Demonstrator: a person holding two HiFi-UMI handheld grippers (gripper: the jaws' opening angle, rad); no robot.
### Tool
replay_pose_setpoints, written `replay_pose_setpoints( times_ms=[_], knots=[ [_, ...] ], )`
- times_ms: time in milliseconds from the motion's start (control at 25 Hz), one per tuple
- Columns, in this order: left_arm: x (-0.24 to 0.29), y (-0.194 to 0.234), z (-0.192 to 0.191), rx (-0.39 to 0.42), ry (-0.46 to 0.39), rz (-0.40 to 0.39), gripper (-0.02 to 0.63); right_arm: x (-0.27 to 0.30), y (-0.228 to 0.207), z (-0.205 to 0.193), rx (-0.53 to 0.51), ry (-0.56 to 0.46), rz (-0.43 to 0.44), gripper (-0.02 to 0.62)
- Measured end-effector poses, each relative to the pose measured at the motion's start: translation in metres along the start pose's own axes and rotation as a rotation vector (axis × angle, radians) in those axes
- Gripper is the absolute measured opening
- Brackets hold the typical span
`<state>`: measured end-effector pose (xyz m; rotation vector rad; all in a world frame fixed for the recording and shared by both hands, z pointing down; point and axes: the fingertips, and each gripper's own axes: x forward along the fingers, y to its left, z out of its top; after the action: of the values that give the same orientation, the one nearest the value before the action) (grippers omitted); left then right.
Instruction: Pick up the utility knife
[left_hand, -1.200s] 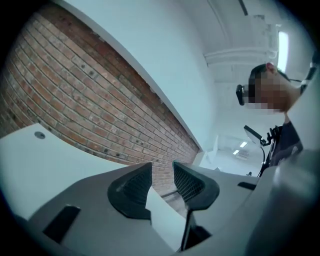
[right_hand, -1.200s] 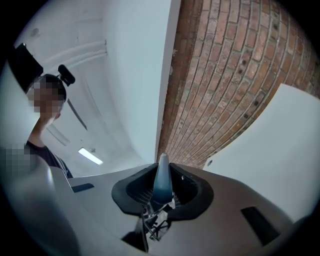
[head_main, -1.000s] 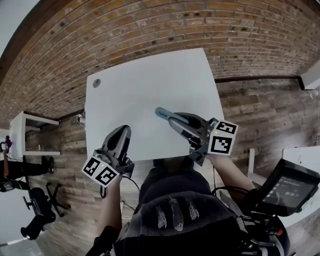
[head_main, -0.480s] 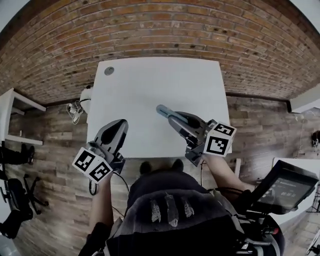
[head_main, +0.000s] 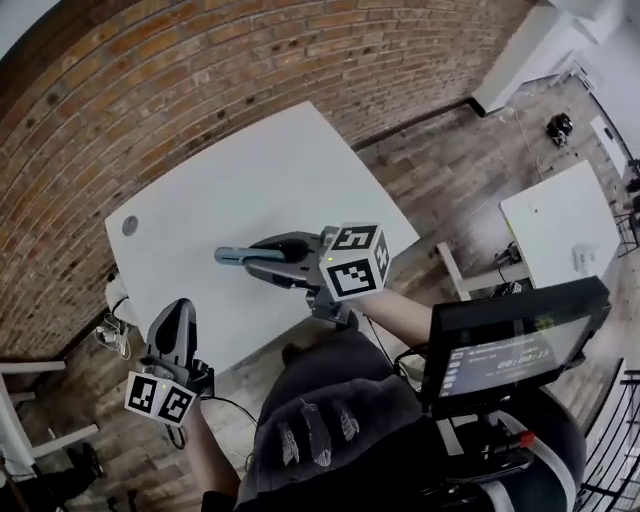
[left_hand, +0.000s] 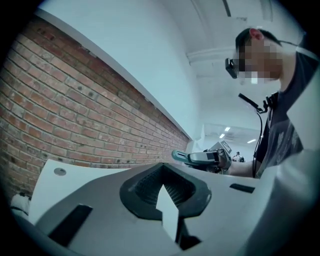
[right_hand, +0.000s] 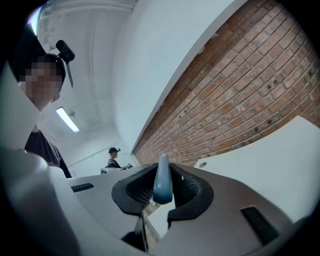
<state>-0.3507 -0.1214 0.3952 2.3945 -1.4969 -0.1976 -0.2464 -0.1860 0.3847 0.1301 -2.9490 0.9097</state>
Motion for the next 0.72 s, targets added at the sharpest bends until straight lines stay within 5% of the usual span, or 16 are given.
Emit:
replay_pose_setpoints(
  times_ms=[200, 400, 720],
  knots=[
    [0.012, -0.011, -0.012, 0.014, 0.027, -0.074, -0.006, -0.023, 0.002, -0.004, -0.007, -0.015, -0.067, 0.067],
    [0.029, -0.020, -0.032, 0.013, 0.069, -0.052, -0.008, -0.070, 0.013, -0.005, 0.019, -0.029, -0.129, 0.067],
    [0.043, -0.028, -0.019, 0.070, 0.063, -0.090, -0.009, -0.081, 0.022, -0.006, -0.002, -0.061, -0.111, 0.067]
  ],
)
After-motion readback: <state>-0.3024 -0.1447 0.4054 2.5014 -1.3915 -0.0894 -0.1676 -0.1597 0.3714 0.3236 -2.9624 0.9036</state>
